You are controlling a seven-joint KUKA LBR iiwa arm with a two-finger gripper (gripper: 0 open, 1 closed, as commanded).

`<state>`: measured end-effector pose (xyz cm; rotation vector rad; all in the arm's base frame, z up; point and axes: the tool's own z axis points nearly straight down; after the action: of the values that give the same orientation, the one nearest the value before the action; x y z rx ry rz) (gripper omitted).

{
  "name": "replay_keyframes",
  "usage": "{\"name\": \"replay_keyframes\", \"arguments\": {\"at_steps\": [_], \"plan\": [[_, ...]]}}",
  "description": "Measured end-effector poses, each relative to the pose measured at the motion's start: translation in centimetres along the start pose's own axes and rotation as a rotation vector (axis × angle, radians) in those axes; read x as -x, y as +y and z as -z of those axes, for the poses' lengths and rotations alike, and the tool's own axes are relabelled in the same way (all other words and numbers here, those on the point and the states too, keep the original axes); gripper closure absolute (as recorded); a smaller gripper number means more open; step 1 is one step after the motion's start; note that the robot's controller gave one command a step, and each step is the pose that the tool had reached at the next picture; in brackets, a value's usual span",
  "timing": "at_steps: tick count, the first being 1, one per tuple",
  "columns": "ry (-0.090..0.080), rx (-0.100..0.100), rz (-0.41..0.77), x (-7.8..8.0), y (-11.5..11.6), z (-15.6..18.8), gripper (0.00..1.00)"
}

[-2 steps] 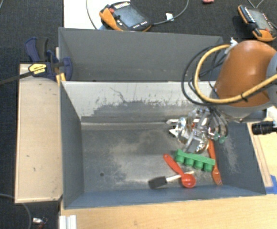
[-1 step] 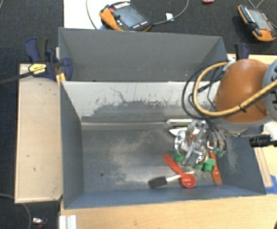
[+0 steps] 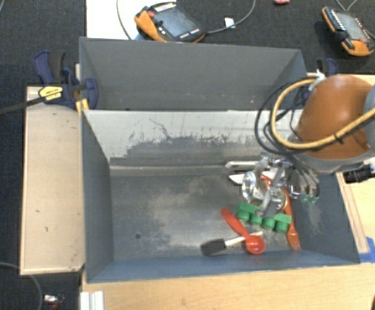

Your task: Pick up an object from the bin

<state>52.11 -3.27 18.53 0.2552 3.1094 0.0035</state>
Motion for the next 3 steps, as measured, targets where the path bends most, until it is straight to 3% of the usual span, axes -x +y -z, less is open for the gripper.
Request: {"name": "replay_keyframes", "arguments": {"at_steps": [1, 2, 3], "plan": [[0.011, -0.004, -0.452, -1.5, 2.0, -2.0, 0.00], [0.002, -0.001, -0.256, -1.7, 5.4, -0.9, 0.00], [0.003, -0.002, -0.185, -2.2, 4.3, 0.3, 0.00]]}}
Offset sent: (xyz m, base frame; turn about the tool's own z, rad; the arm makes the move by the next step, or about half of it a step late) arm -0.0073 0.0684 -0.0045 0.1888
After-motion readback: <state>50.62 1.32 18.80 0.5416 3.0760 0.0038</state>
